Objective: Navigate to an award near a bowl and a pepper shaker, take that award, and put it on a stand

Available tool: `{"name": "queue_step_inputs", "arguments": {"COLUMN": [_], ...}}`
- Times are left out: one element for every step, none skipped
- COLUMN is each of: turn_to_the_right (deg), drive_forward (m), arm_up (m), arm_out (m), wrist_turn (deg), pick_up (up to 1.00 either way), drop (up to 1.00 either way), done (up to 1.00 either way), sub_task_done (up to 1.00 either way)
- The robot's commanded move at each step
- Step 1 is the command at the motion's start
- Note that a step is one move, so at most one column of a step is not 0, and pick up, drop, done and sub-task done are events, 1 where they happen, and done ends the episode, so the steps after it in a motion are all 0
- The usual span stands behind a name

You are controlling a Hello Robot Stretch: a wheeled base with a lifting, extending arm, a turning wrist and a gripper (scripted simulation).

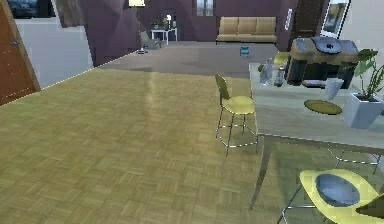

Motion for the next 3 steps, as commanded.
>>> {"name": "queue_step_inputs", "arguments": {"turn_to_the_right": [0.0,0.0,0.0], "drive_forward": [0.00,0.00,0.00], "arm_up": [0.50,0.38,0.00], "arm_out": [0.00,0.00,0.44], "wrist_turn": [0.0,0.0,0.0], "pick_up": [0.00,0.00,0.00], "drop": [0.00,0.00,0.00], "done": [0.00,0.00,0.00], "sub_task_done": [0.00,0.00,0.00]}}
